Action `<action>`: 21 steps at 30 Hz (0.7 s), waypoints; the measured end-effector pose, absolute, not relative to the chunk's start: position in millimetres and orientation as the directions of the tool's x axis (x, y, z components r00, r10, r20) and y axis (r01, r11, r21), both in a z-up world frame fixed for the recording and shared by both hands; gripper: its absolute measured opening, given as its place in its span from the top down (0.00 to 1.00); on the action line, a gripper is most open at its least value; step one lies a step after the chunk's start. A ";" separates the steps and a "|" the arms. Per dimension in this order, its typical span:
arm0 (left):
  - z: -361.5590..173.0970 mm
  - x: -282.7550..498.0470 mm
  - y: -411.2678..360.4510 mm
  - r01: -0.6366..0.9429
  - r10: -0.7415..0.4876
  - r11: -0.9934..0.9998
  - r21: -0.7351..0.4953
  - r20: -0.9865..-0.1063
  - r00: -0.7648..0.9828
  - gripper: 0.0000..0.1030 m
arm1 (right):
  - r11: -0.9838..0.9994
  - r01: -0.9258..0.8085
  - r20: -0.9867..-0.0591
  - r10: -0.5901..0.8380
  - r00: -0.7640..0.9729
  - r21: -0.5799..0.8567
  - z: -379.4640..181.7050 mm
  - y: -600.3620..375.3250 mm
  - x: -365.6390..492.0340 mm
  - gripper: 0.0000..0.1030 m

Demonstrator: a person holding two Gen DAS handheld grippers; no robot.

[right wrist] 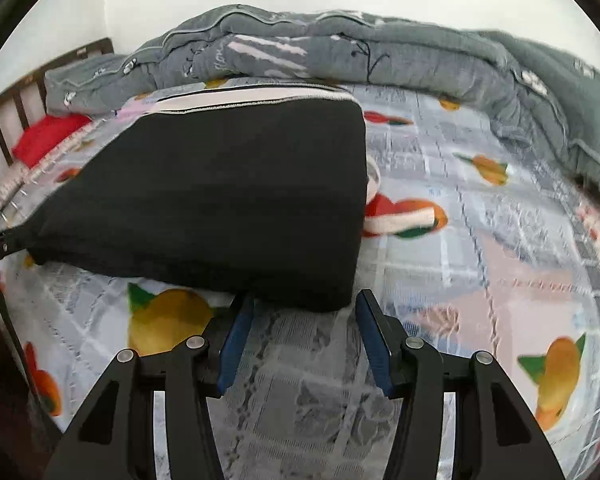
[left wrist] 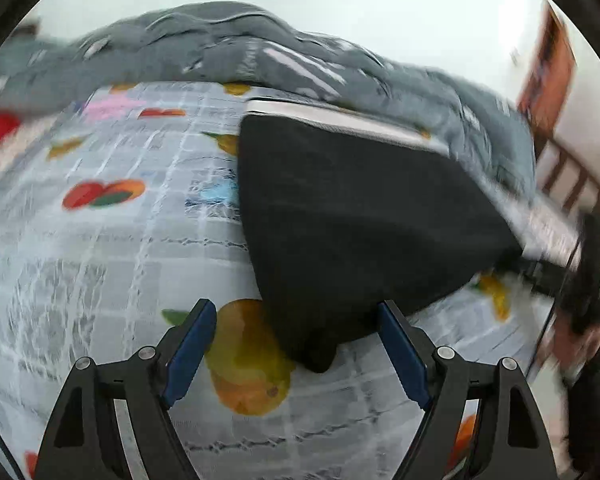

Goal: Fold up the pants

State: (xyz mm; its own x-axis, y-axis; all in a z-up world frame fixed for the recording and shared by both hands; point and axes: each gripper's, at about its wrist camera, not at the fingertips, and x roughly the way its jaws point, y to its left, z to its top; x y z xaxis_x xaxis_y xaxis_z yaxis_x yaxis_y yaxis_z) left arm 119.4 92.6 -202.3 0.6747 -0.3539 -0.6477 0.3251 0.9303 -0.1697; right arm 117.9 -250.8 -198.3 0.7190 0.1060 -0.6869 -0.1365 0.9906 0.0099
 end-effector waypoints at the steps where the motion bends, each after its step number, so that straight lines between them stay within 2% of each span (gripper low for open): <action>1: -203.7 118.2 89.4 0.336 -0.342 0.932 -0.139 -0.647 0.681 0.21 | 0.990 -0.141 -0.689 0.109 0.717 0.009 -198.0 -250.4 120.2 0.49; 4: -205.6 122.1 80.0 0.364 -0.315 0.929 -0.066 -0.657 0.685 0.19 | 0.989 -0.148 -0.697 0.114 0.708 0.011 -196.9 -252.4 132.2 0.49; 11: -193.2 166.3 71.7 0.345 -0.333 0.930 -0.126 -0.686 0.647 0.18 | 0.982 -0.172 -0.716 0.173 0.677 0.075 -195.8 -255.7 163.7 0.49; 21: -181.6 214.2 48.9 0.286 -0.275 0.952 -0.111 -0.720 0.637 0.18 | 0.989 -0.092 -0.747 0.147 0.649 0.115 -194.4 -266.4 211.5 0.50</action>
